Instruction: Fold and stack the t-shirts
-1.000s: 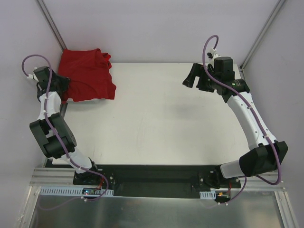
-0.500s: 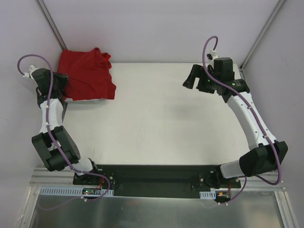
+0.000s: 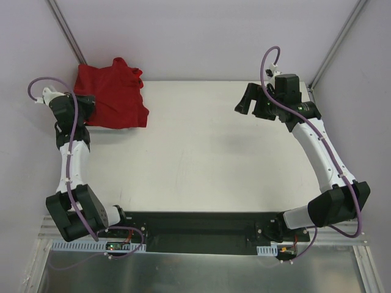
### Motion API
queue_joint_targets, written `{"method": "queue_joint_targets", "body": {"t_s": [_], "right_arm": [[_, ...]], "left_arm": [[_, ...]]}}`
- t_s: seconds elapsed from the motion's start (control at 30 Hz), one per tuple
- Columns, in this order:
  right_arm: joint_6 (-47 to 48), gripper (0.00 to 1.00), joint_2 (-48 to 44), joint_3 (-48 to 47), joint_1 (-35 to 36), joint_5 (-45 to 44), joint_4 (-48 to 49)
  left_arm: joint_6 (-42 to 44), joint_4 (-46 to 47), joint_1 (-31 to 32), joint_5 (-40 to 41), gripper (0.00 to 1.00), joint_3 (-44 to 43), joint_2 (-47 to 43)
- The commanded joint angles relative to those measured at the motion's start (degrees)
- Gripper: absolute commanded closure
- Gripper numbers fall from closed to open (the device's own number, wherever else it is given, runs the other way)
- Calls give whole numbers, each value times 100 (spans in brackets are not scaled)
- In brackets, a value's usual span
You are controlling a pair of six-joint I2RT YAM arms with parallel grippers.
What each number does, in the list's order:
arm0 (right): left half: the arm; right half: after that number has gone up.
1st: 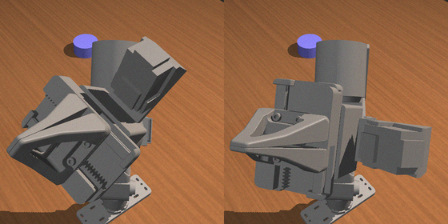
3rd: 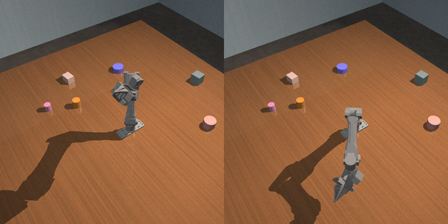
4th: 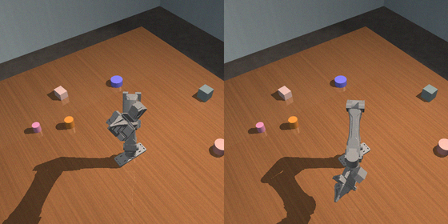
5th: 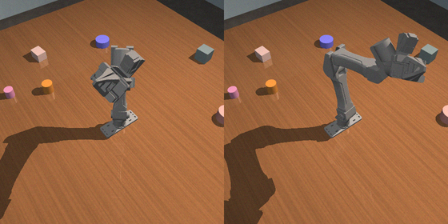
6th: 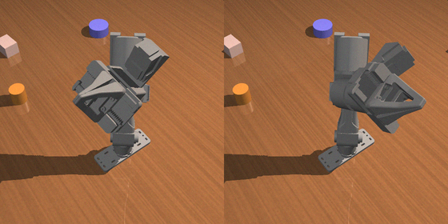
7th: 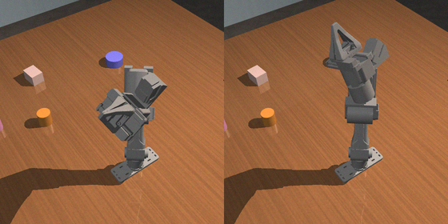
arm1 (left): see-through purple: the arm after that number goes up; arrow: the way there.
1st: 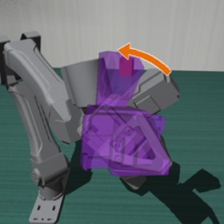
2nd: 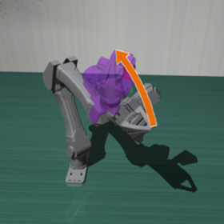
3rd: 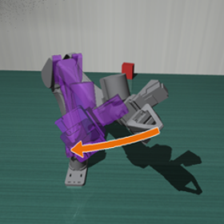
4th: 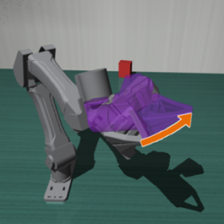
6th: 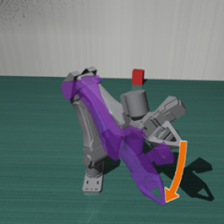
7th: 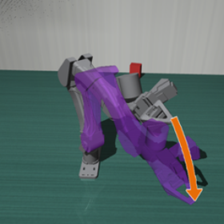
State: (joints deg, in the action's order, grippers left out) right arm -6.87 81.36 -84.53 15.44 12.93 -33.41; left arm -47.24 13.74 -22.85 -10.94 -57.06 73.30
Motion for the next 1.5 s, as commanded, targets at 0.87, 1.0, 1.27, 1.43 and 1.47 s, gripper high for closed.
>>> {"method": "queue_joint_targets", "body": {"t_s": [0.87, 1.0, 1.27, 1.43, 1.47], "right_arm": [[-24, 4, -297, 262, -6, 157, -52], [-7, 4, -279, 253, -6, 157, -43], [-16, 4, -226, 156, -6, 201, -43], [-51, 4, -191, 95, -6, 254, -61], [-60, 4, -191, 95, -6, 237, -61]], "left_arm": [[1182, -1338, 1256, 1278, 100, -999, -940], [1541, -1576, 1502, 1463, 100, -1387, -1133], [1631, -1690, 1679, 1455, 100, -1686, -1335], [1876, -1734, 1915, 1190, 100, -2055, -1266], [1912, -1751, 1960, 1208, 100, -2055, -1274]]}}
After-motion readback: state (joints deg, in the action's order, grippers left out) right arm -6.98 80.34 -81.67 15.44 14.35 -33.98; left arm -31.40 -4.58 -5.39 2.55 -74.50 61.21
